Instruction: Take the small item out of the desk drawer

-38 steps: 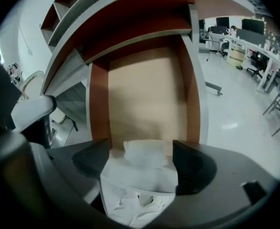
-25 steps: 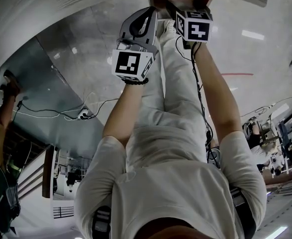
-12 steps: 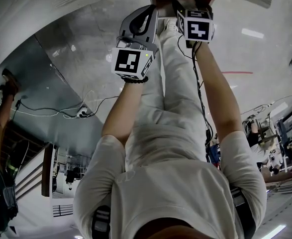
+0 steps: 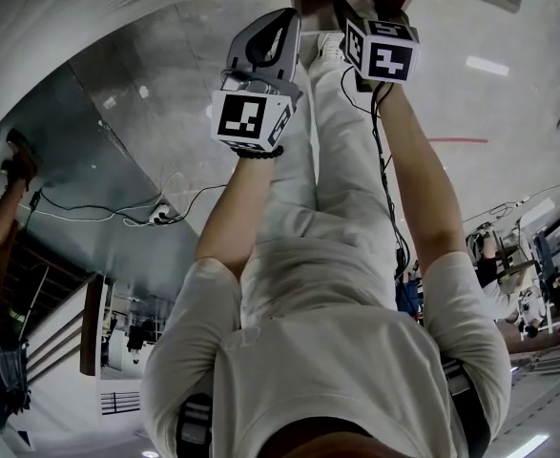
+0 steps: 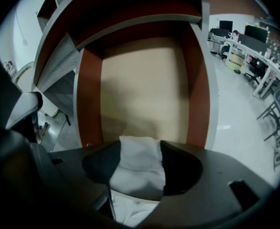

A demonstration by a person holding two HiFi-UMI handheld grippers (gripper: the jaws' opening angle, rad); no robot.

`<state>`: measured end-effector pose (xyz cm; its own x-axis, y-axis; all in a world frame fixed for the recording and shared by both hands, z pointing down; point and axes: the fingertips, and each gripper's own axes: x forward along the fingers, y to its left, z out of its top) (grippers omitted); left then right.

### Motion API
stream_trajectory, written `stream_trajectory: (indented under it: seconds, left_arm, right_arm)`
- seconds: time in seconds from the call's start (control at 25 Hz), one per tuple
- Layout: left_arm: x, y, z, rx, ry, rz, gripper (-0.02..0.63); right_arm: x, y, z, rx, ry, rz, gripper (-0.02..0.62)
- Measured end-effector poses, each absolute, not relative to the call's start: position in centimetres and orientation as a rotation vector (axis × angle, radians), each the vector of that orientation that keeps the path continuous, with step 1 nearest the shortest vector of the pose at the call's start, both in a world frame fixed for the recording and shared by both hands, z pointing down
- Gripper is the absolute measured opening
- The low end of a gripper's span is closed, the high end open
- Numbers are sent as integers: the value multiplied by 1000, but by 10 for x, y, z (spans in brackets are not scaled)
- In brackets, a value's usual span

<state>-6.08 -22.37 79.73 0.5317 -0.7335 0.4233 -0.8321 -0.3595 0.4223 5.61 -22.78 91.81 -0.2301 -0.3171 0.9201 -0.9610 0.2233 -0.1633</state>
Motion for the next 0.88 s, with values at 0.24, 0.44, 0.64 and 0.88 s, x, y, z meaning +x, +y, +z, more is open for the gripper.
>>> stream_trajectory:
  seconds: [0.24, 0.44, 0.64, 0.88]
  left_arm:
    - [-61, -221, 796, 2172, -1270, 213, -2]
    - [-61, -219, 790, 2174, -1277, 208, -2]
    - [-52, -217, 780, 2184, -1297, 209, -2]
    - [-56, -222, 742, 2208, -1338, 216, -2]
  right_arm:
    - [55, -227, 912, 1225, -1732, 1029, 258]
    - [58, -225, 902, 1250, -1751, 1039, 258]
    - [71, -223, 886, 1280, -1777, 1031, 256]
    - [71, -228, 840, 1314, -1824, 1007, 256]
